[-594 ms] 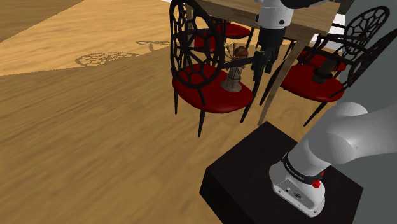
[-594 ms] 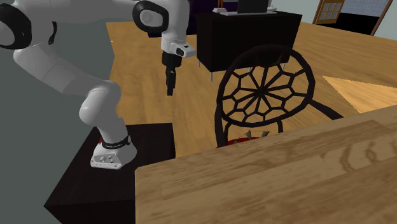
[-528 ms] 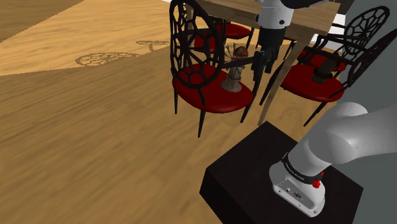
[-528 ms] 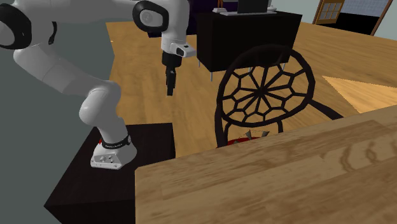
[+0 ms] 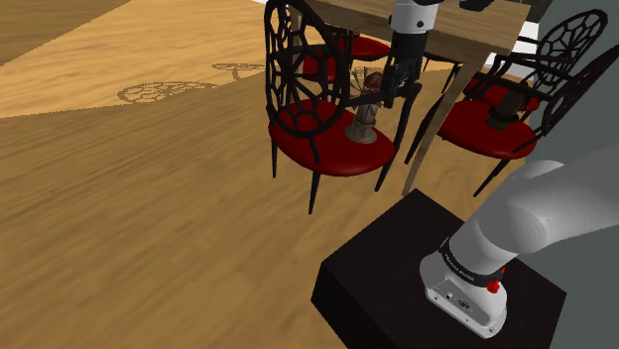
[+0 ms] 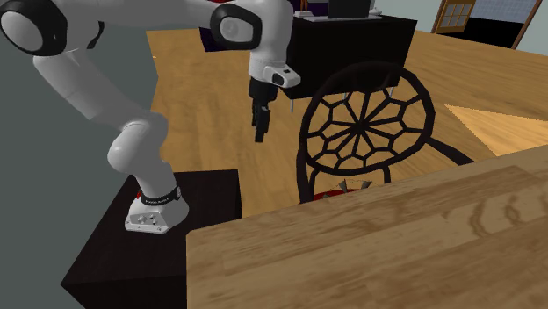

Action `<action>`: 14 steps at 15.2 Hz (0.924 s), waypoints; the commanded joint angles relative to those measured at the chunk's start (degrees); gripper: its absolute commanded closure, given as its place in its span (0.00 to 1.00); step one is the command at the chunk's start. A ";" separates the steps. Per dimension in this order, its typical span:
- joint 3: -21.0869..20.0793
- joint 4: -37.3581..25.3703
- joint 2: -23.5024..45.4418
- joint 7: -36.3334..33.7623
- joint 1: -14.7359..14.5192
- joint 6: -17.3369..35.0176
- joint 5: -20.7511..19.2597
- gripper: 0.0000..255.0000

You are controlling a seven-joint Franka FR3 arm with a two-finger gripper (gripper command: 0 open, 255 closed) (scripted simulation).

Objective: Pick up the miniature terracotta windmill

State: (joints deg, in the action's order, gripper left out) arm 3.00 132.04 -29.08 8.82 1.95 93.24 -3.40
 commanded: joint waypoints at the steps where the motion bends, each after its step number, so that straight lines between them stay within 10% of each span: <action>1: 1.15 -2.71 3.93 1.10 0.64 1.47 -0.68 0.00; 14: 7.63 -28.13 29.75 9.05 4.67 3.52 -0.54 0.00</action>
State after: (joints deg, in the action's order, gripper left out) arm 10.22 106.43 -1.51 17.25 6.29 96.98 -4.21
